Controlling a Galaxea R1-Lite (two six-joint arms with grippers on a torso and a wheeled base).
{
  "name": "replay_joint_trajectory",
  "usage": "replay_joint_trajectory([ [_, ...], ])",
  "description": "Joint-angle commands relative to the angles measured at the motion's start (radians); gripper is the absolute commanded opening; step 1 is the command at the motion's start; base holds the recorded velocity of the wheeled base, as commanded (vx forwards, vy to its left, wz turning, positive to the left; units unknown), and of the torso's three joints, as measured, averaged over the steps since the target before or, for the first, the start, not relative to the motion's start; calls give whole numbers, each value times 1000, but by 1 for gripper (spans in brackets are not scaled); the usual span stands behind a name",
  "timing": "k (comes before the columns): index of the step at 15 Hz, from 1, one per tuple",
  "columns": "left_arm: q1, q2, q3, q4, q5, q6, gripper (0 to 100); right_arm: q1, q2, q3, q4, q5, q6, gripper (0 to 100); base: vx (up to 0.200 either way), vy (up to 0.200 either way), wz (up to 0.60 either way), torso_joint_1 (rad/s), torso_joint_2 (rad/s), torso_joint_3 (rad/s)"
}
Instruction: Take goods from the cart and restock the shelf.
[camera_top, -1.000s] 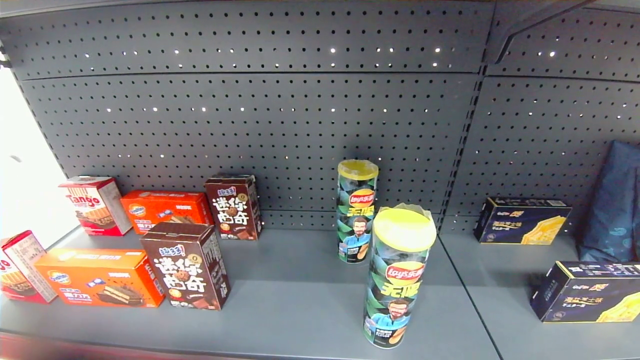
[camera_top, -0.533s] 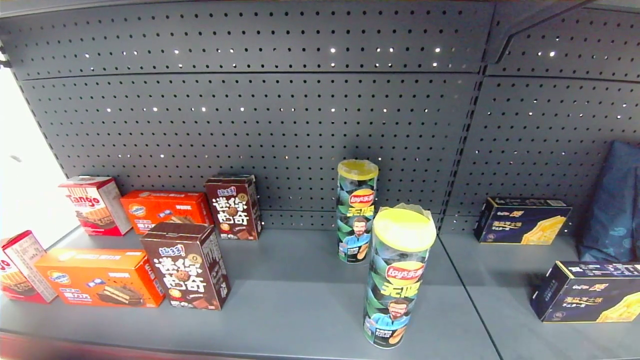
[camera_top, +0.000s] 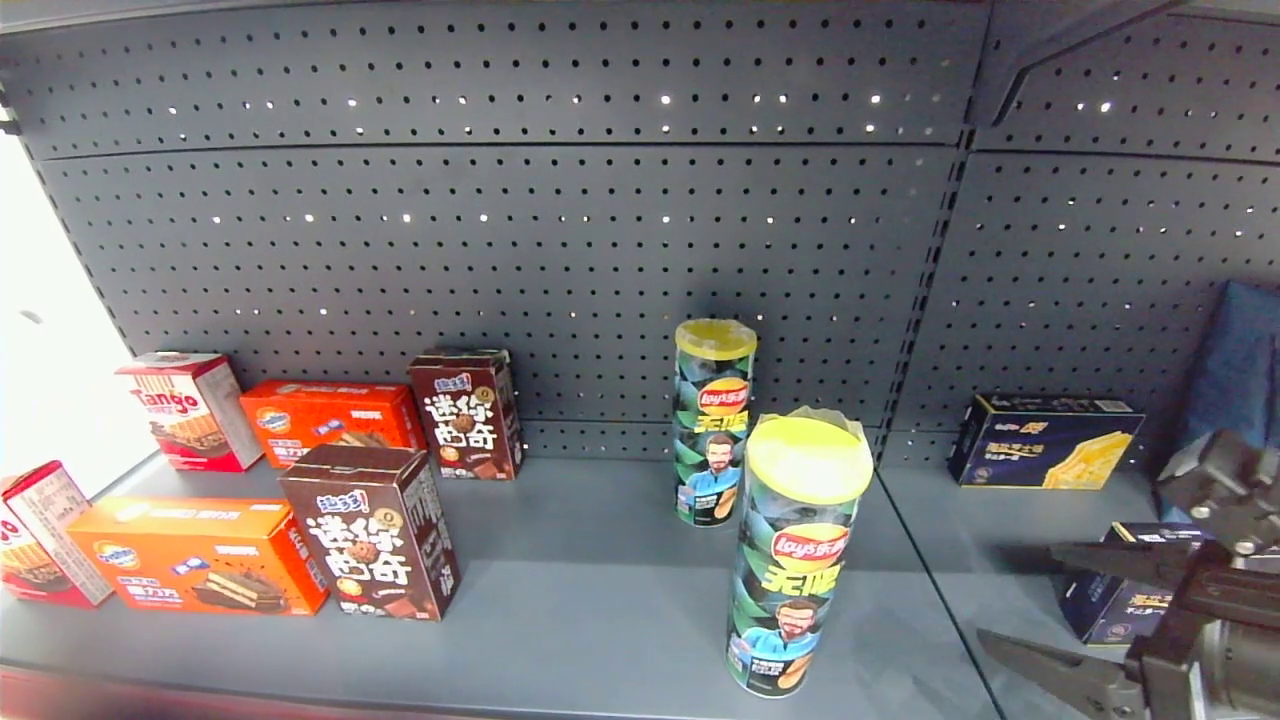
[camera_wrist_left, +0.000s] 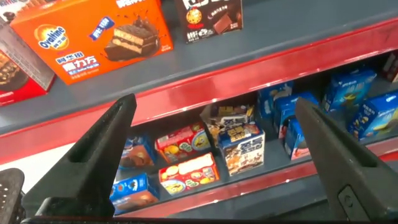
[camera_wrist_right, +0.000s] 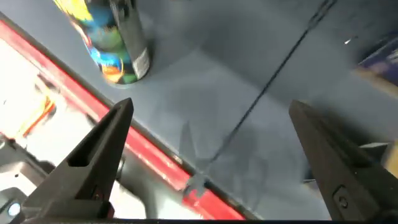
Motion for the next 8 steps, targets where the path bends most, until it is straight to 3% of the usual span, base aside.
replay_joint_trajectory([
  [1, 0, 33, 0, 0, 1, 2, 100, 50, 119, -12, -24, -31, 33, 100, 0, 0, 0, 0, 0, 0],
  [8, 3, 32, 0, 0, 5, -1, 100, 84, 249, -51, -73, -63, 149, 100, 0, 0, 0, 0, 0, 0],
])
